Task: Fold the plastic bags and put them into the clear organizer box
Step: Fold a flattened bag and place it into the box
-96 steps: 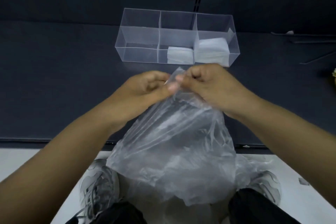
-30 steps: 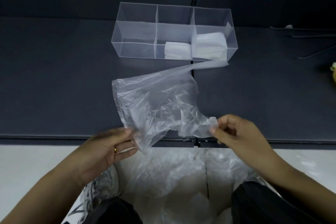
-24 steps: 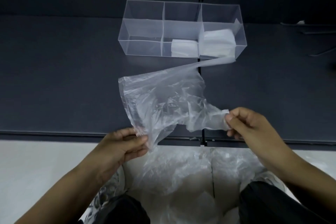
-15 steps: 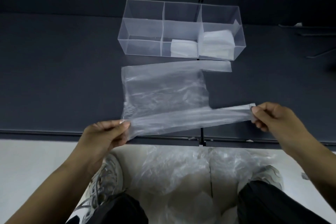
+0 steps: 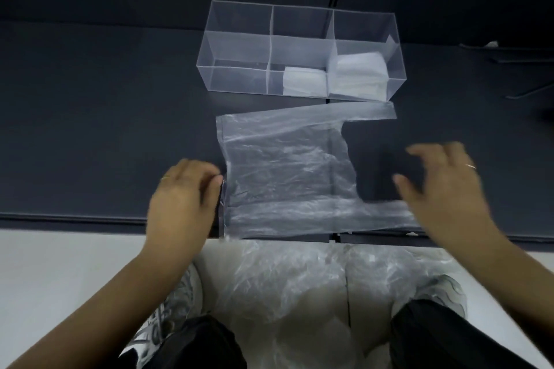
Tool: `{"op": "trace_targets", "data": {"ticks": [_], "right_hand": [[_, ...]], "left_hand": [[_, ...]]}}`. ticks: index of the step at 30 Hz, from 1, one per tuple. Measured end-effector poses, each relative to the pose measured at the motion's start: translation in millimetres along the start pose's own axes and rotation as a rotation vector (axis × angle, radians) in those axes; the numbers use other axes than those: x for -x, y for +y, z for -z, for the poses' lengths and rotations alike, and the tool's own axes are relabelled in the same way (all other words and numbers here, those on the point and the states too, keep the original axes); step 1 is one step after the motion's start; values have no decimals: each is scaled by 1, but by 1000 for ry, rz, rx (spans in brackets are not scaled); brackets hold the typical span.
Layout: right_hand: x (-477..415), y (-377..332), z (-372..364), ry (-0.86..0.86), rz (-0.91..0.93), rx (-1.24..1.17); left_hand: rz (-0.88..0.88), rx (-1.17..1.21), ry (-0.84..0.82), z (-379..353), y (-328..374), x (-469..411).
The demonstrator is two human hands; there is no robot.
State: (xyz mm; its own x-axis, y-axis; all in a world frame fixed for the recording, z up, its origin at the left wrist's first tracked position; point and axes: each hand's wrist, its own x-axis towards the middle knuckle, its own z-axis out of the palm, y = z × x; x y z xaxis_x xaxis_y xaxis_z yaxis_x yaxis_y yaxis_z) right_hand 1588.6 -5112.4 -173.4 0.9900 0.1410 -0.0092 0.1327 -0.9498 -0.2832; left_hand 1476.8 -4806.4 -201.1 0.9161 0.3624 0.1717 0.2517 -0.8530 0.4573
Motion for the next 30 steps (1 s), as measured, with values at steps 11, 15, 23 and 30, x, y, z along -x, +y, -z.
{"op": "trace_targets", "data": {"ticks": [11,15,23,30], "right_hand": [[9,-62,-88,-221,494,201],[17,-29,-75,-220,324,260],[-36,-97,-74,-244,560,57],[-71,-47,-93,-156,330,177]], "left_hand": [[-262,-375,-359,-42,-16,0],[-171,-451,-360,-33,-30,0],[-210,-281,-264,-39,3,-36],[-246,-374,-353,-59,-17,-62]]}}
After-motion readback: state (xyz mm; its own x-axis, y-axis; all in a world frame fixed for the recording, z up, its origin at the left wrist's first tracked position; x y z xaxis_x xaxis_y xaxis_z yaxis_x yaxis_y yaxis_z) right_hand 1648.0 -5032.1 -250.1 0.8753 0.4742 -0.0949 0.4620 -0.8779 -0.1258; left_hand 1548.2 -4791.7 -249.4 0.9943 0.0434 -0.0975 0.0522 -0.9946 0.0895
